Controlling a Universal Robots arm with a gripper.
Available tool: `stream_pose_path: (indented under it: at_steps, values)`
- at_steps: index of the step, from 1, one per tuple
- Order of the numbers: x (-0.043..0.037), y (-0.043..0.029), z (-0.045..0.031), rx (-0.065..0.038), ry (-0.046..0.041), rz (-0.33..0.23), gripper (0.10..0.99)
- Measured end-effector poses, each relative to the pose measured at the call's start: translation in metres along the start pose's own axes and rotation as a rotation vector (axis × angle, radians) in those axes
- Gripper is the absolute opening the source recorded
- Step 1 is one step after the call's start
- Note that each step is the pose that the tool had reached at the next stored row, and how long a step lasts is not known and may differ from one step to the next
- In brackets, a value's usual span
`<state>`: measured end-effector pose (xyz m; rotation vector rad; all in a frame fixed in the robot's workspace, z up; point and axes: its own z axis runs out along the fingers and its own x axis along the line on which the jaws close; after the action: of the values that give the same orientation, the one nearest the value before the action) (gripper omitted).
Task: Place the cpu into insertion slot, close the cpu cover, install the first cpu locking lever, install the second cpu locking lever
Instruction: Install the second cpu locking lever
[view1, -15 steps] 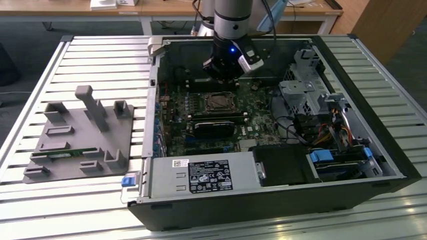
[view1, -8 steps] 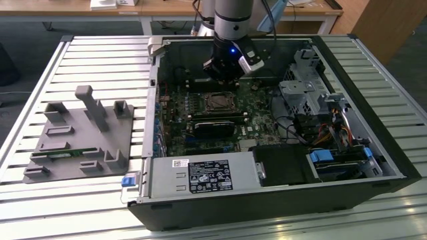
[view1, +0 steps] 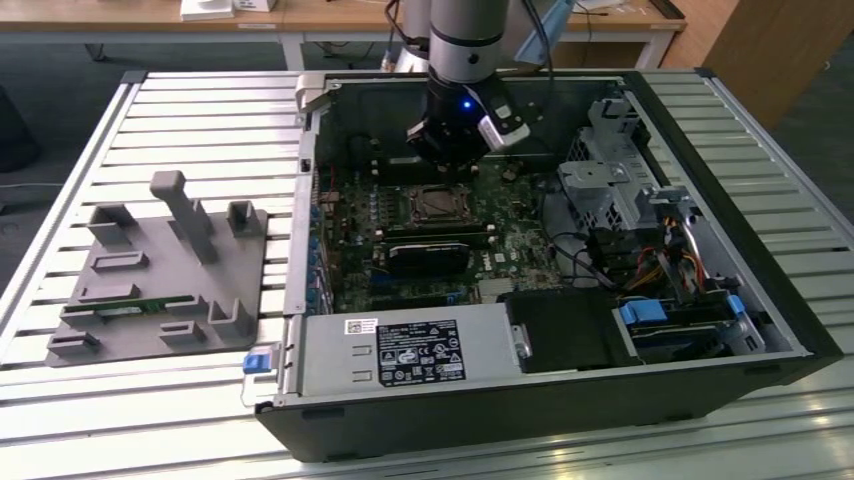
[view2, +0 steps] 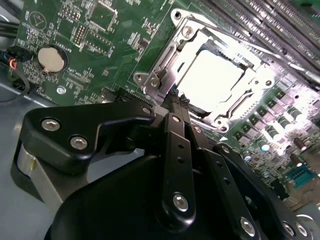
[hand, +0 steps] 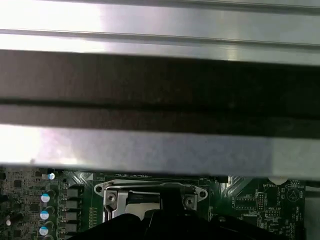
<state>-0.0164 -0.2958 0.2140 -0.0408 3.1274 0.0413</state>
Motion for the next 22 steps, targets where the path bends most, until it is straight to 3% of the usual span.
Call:
stream_pose_path:
  at_steps: [8,14,17,22]
  values:
    - [0.0004,-0.0151,-0.0014,0.000,0.0001,0.000,0.110]
    - [0.0001,-0.0166,-0.0232,0.000,0.0000,0.000,0.110]
    - [0.0002,-0.0210,-0.0252,0.000,0.0000,0.000,0.110]
    - [0.0006,-0.0358,-0.0256,0.000,0.0010,0.000,0.110]
